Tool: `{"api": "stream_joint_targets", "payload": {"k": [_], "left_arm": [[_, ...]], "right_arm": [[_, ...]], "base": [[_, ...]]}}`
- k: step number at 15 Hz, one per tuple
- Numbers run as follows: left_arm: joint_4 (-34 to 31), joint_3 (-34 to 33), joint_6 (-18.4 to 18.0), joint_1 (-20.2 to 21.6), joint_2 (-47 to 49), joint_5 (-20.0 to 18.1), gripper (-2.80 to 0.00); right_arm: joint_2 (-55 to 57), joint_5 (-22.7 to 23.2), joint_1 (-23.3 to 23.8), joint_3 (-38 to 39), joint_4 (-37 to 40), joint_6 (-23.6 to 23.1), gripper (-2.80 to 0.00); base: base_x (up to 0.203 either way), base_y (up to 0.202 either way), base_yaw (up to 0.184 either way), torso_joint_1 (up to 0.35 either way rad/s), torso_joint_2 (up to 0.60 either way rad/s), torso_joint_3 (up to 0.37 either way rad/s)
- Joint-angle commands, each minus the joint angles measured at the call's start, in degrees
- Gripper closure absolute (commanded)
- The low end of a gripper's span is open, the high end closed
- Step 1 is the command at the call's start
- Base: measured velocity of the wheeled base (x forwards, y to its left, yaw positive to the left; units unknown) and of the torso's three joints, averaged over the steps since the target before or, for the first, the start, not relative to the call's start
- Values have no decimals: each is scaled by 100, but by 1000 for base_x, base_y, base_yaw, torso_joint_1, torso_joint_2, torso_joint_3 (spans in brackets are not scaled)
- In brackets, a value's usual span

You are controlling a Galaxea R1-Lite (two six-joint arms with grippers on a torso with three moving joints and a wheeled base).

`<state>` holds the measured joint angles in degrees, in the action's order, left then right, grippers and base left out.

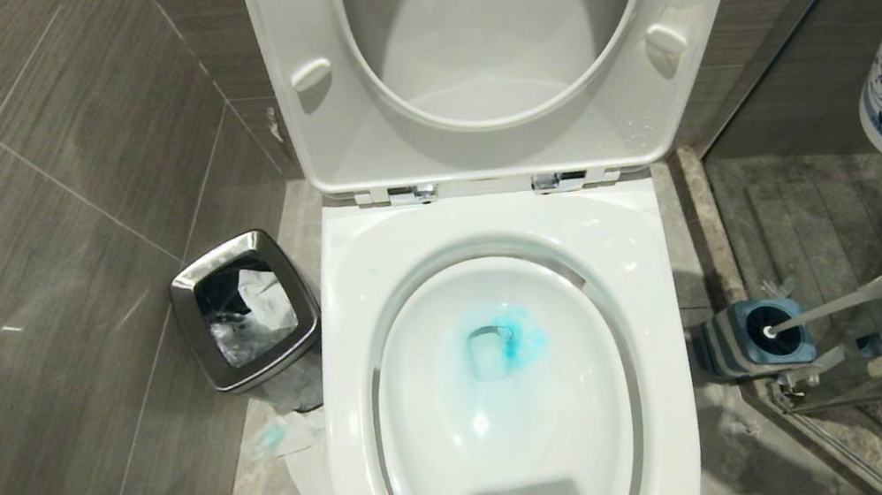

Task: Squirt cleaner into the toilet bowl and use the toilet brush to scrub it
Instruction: Place the cleaning agent on the floor

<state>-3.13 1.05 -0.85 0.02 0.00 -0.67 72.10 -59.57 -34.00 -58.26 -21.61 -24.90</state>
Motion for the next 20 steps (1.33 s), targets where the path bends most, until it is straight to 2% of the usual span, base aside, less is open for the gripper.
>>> {"api": "stream_joint_targets", "payload": {"k": [1, 5, 9, 10, 12, 15, 17, 20], "left_arm": [[-3, 1, -3, 6, 0, 2, 0], [-3, 1, -3, 6, 0, 5, 0], [-3, 1, -3, 3, 0, 1, 0], [-3, 1, -3, -2, 0, 5, 0], [-3, 1, -3, -2, 0, 5, 0], [-3, 1, -3, 5, 0, -2, 0], [-3, 1, -3, 6, 0, 5, 0], [-3, 1, -3, -2, 0, -3, 0]], "right_arm": [[71, 424, 273, 126, -5, 340, 0], [211, 1254, 586, 195, -2, 1011, 0], [272, 2441, 1141, 363, 207, 1729, 0], [269, 2751, 1329, 407, 286, 1829, 0], [275, 3647, 1798, 517, 345, 1995, 0], [384, 4634, 2497, 753, 343, 2056, 0], [554, 5002, 2678, 860, 294, 2059, 0], [894, 5106, 2749, 902, -18, 2053, 0]], "base": [[0, 0, 0, 0, 0, 0], [0, 0, 0, 0, 0, 0], [0, 0, 0, 0, 0, 0], [0, 0, 0, 0, 0, 0], [0, 0, 0, 0, 0, 0], [0, 0, 0, 0, 0, 0], [0, 0, 0, 0, 0, 0], [0, 0, 0, 0, 0, 0]]}}
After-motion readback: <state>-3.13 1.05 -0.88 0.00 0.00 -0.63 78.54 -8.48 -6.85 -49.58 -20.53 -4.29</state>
